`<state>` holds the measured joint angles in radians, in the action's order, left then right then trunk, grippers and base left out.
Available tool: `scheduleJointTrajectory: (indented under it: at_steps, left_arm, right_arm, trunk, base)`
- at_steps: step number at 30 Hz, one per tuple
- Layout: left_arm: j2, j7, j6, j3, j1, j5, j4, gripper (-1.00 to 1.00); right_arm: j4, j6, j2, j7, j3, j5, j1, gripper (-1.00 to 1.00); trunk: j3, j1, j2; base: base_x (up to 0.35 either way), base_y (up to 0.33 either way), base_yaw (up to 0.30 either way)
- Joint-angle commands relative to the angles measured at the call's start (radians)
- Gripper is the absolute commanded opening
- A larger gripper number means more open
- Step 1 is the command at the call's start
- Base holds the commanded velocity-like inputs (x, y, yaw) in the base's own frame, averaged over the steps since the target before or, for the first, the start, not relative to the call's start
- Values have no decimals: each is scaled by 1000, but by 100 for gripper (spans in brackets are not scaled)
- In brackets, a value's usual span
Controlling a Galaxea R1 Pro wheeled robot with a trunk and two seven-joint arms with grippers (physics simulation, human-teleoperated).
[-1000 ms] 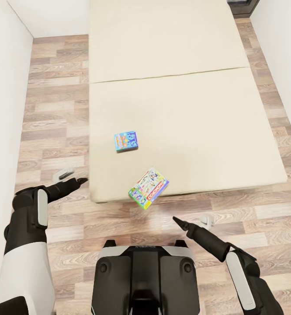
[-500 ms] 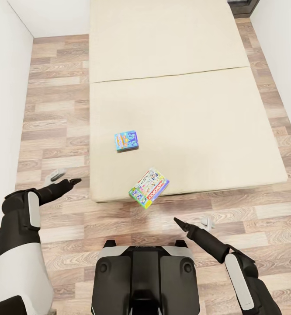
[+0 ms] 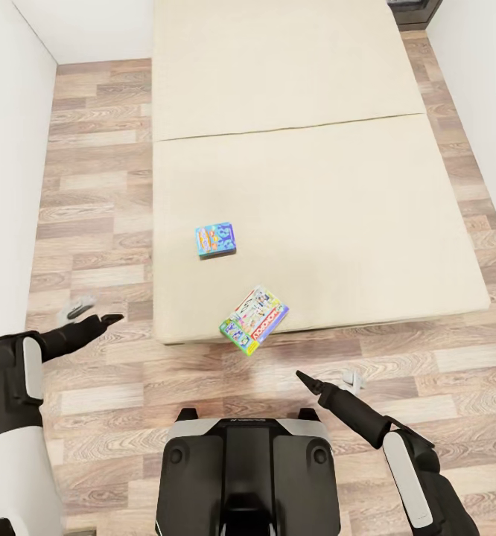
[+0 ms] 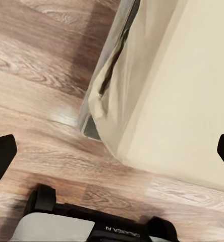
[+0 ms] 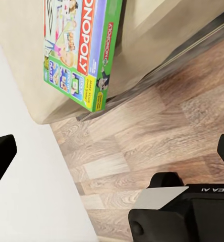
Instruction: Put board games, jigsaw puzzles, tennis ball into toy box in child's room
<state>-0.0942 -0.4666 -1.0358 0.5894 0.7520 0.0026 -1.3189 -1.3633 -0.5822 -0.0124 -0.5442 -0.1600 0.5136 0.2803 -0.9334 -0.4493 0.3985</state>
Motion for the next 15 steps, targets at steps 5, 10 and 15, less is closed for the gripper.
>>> scheduleJointTrajectory:
  at_steps: [5,10,15]
  left_arm:
    - [-44,-13,-8,3,-67,5,0,100]
    - [-82,-54,-9,3,-107,5,0,100]
    - [-109,-111,-10,5,-124,-1,13,100]
  right_arm:
    - [-1,-9,-1,-3,-2,5,0,100]
    - [-3,-10,-1,-3,-2,5,0,100]
    - [-7,-12,0,-4,-4,5,0,100]
  trunk:
    - [-1,-1,2]
    - [-1,-1,2]
    - [-1,-1,2]
  base:
    - [0,0,0]
    - [0,0,0]
    - [0,0,0]
